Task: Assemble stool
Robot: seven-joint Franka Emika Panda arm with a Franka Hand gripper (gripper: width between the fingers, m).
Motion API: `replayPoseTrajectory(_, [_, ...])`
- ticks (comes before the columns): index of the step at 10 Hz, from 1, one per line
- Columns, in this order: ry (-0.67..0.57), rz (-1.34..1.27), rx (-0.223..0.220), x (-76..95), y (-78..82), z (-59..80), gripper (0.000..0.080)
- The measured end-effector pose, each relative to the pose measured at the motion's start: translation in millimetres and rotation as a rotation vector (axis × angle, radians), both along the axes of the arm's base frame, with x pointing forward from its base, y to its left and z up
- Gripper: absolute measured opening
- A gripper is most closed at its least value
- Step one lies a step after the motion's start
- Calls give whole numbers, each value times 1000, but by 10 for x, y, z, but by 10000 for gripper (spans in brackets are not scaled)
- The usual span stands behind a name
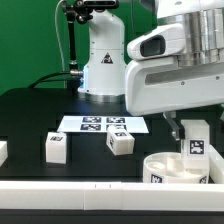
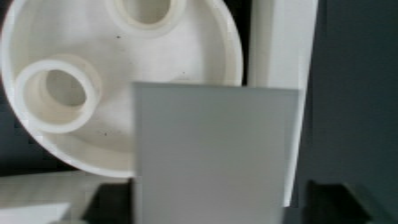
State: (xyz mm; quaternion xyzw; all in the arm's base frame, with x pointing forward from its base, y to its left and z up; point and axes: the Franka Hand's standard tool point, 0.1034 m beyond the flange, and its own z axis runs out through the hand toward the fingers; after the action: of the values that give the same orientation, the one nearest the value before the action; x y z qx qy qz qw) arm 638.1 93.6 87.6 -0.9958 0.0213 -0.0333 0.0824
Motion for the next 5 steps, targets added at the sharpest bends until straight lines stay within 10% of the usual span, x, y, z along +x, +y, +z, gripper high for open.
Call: replayPoseTrajectory(5, [12, -72, 13, 0, 1, 1, 343])
